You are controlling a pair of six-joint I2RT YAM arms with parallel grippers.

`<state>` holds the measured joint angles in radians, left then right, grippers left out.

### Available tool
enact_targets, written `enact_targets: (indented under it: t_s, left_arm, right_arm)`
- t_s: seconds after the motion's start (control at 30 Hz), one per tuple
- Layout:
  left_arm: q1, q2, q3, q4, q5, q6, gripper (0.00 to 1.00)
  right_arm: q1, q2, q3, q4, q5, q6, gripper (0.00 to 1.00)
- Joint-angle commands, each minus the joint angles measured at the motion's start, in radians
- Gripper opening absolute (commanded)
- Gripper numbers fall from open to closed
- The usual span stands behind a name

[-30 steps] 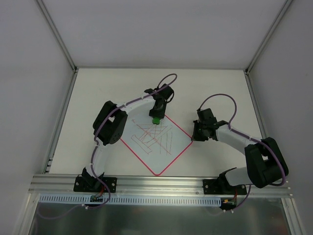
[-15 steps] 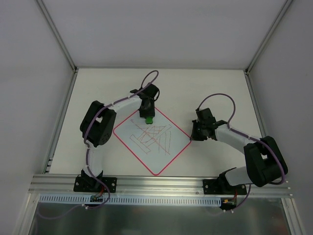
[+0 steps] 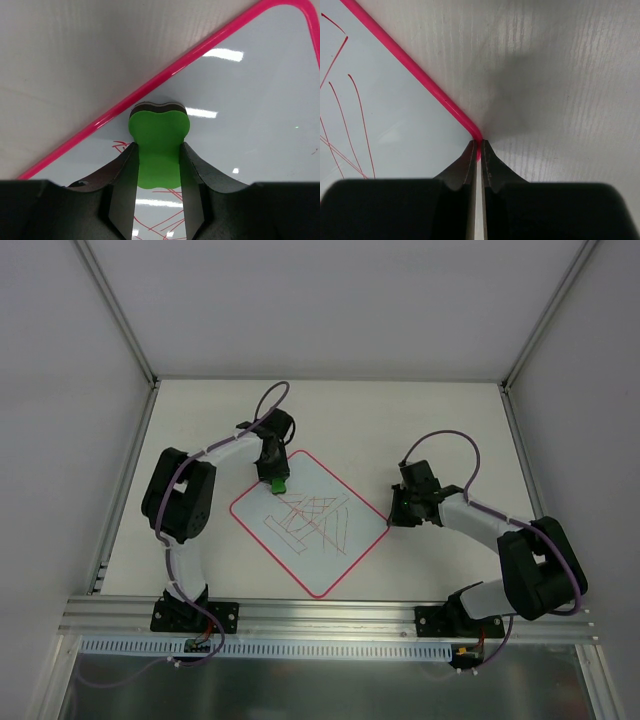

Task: Erase the whiteboard

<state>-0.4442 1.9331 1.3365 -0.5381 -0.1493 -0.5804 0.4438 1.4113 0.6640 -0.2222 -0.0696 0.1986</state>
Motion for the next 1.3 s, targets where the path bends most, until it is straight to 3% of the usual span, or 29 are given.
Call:
enact_targets:
  t_s: [0.0, 0.53, 0.73, 0.97, 1.1, 1.27]
  left_arm:
    - [0.032, 0.043, -0.082, -0.164, -0.039, 0.014, 0.0]
    - [0.058, -0.011, -0.146, -0.183, -0.036, -0.038, 0.0]
    - [-0.134, 0.075, -0.045, -0.184, 0.045, -0.053, 0.0]
    - [-0.387, 0.289, 0.197, -0.201, 0.137, -0.068, 0.0]
    - [-0.418, 0.339, 0.233, -0.229, 0.136, -0.076, 0.0]
    - [-0.337, 0.215, 0.107, -0.238, 0.074, -0.081, 0.0]
  right_arm:
    - [0.006, 0.029, -0.007, -0.051, 0.033, -0.005, 0.0]
    - [0.006, 0.026, -0.009, -0.043, 0.019, -0.018, 0.0]
    - [0.007, 0.038, -0.003, -0.04, 0.017, -0.018, 0.0]
    - [0.009, 0.028, -0.007, -0.04, 0.025, -0.018, 0.0]
    - [0.007, 0.023, -0.01, -0.042, 0.027, -0.016, 0.0]
    - [0.009, 0.017, -0.014, -0.042, 0.03, -0.016, 0.0]
